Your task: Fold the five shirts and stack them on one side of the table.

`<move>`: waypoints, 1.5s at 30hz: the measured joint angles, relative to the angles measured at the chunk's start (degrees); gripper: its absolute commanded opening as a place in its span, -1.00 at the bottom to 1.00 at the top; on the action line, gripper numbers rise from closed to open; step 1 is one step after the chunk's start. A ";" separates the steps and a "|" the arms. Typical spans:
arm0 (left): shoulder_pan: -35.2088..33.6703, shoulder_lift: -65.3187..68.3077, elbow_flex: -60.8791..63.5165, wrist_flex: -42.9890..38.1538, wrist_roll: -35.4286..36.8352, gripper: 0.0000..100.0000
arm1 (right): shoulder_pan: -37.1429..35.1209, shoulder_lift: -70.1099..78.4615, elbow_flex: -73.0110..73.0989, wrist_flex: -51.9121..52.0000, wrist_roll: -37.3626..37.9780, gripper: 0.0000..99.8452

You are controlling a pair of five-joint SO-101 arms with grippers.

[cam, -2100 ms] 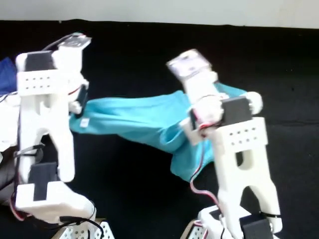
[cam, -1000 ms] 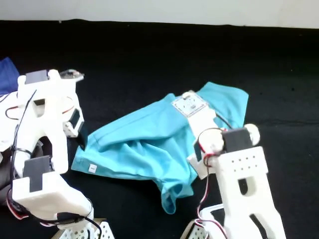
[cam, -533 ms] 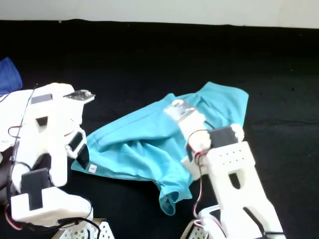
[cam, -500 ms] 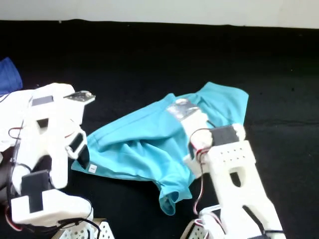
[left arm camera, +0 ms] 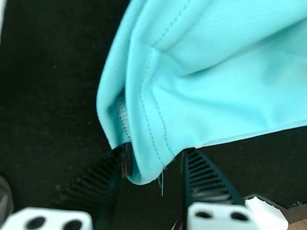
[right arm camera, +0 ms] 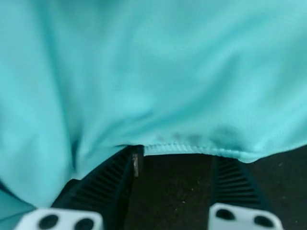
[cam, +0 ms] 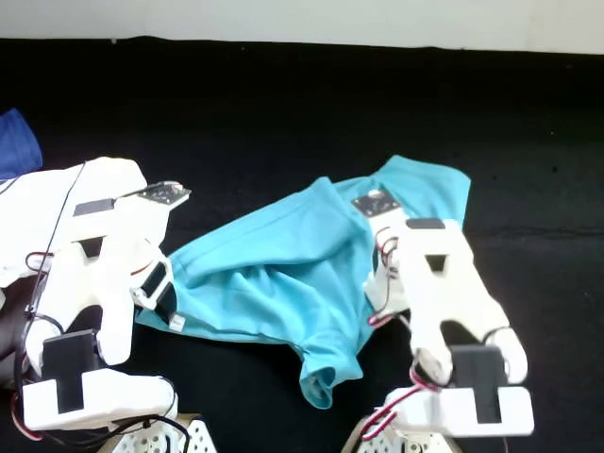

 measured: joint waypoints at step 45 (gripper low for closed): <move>5.71 -0.88 -16.70 19.16 13.27 -0.61 | 10.11 24.18 -92.57 35.87 0.00 -0.46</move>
